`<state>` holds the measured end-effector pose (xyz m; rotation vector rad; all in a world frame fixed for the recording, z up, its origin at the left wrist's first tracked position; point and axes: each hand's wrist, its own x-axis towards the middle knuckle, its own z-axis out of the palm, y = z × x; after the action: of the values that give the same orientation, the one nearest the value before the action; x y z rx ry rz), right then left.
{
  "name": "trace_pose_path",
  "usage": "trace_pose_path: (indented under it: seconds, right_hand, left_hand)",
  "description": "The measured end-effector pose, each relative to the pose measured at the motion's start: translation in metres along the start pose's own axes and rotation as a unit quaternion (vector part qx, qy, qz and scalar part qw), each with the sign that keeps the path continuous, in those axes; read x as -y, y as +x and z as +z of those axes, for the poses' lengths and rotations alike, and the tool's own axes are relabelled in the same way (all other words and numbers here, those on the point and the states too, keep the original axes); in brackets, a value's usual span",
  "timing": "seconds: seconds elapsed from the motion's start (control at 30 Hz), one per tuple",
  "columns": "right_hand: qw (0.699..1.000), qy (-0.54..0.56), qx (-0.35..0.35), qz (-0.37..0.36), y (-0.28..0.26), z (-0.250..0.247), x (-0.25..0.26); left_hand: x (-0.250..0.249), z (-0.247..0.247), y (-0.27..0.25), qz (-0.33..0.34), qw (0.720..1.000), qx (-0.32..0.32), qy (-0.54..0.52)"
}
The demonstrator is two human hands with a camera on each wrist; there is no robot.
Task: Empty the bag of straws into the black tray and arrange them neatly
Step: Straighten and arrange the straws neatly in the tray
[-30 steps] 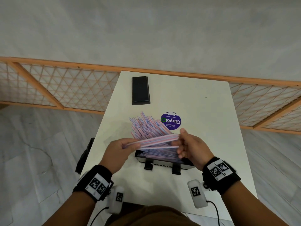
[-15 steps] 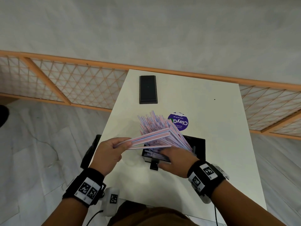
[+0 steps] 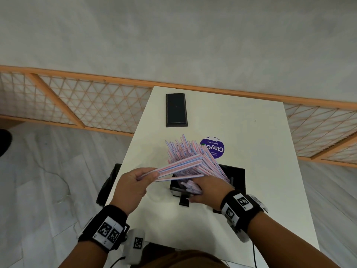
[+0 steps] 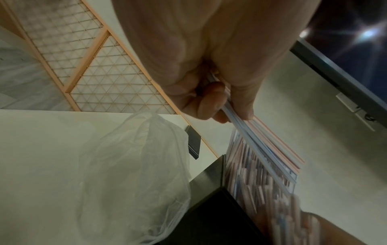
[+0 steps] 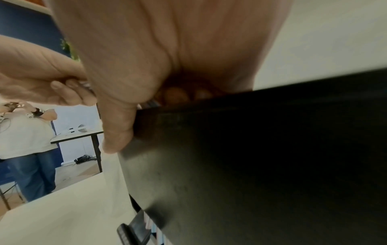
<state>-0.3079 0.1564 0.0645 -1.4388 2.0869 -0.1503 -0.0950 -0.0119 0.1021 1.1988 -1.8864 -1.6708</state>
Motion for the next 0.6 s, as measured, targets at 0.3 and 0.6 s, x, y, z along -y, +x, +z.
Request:
trace_pose_path:
  seconds: [0.3,0.6]
  right_hand:
    - [0.984,0.07,-0.159,-0.031,-0.052,-0.011,-0.007]
    - [0.992,-0.015,-0.126,-0.021,-0.061,-0.045,0.014]
  left_hand:
    - [0.006,0.025,0.003,0.044,0.994,0.04,0.096]
    - [0.011,0.073,0.011,0.156,0.936,0.159,0.274]
